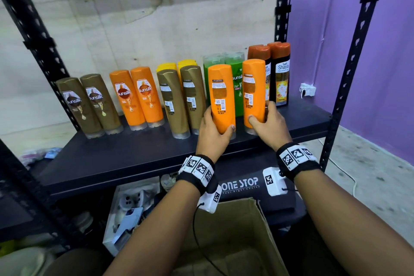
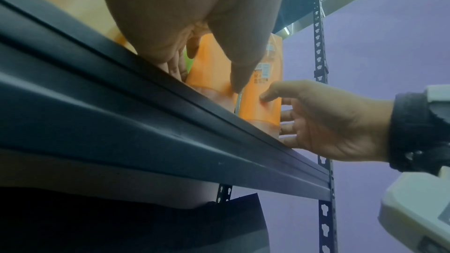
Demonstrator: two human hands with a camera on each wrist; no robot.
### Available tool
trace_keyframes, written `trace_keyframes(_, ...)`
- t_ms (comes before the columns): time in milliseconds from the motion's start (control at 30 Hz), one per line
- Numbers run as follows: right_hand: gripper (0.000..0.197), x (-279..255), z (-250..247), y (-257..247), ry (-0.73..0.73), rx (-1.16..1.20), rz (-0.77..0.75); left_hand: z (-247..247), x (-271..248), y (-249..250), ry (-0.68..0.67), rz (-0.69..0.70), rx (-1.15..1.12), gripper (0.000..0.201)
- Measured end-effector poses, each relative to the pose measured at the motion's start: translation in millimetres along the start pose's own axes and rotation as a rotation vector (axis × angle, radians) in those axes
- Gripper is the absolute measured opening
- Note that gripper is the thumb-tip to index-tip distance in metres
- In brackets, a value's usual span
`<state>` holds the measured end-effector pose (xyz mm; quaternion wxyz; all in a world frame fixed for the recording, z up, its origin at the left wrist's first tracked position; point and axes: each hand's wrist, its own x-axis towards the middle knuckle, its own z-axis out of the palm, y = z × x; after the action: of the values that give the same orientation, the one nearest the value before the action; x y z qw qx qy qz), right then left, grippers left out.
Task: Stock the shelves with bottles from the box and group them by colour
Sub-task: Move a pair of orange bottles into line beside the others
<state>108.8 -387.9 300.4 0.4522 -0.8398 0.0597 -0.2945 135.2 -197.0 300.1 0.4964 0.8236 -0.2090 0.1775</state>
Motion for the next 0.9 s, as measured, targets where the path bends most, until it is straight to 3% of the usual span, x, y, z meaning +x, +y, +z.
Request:
trace_keyframes(233,0.067,17,3,-8,-0.011,0.197,-0.008,6,22,5,0.034,0.022,-0.112,0.087)
trace_keyframes(400,0.073,27,11,-11,0.04,0.209,-0.025,19,30,8,0.1,-0.004,-0.186,0.086)
trace_keyframes(667,0.059,20,19,-18,0.135,0.263,-0.075,28,27,10,0.204,-0.001,-0.286,0.083)
trace_keyframes(900,0.052,7,28,-41,0.173,0.343,-0.087,-3,14,14,0.284,-0.013,-0.272,0.075)
